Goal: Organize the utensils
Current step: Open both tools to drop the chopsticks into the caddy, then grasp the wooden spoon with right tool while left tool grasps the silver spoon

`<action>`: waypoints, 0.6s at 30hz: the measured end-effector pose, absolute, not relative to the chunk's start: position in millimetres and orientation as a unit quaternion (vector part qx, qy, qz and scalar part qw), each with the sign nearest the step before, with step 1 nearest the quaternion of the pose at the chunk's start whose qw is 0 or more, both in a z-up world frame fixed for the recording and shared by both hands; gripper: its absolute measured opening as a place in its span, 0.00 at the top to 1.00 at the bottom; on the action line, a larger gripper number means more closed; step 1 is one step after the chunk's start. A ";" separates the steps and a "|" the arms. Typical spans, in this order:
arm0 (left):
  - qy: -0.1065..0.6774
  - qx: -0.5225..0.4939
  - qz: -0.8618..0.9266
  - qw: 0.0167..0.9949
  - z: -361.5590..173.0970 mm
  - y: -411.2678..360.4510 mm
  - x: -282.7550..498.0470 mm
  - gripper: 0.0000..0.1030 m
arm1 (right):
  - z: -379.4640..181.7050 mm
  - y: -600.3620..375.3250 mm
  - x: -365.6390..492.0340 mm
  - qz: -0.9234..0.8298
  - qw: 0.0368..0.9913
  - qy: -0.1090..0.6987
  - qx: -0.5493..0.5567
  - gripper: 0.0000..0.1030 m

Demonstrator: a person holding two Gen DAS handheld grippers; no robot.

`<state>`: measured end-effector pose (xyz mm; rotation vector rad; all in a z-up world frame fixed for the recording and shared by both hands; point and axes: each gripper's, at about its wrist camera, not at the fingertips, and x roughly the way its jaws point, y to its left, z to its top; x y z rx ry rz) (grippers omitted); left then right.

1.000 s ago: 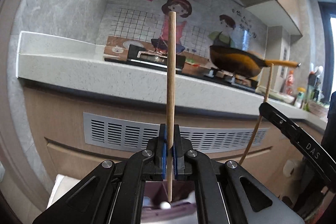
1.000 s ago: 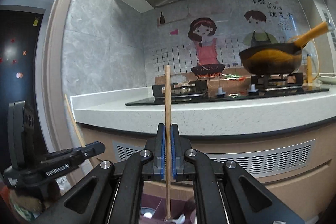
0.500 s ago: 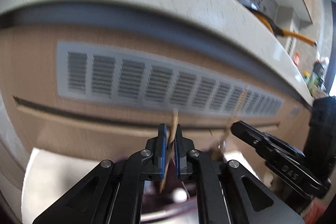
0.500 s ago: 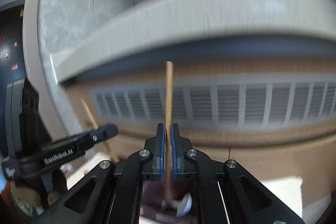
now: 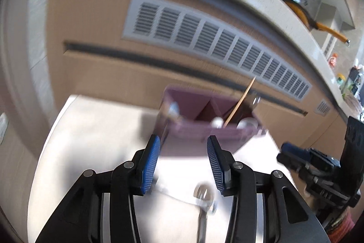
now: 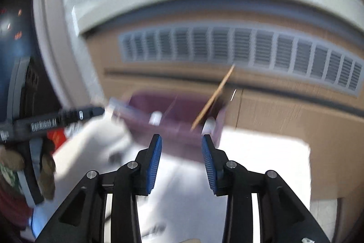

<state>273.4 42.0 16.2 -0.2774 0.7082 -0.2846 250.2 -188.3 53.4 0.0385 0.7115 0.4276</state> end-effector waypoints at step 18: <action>0.442 -0.117 -0.117 0.882 -44.7 54.4 199.1 0.57 | -36.5 -147.3 137.9 0.339 0.762 0.550 0.051 0.66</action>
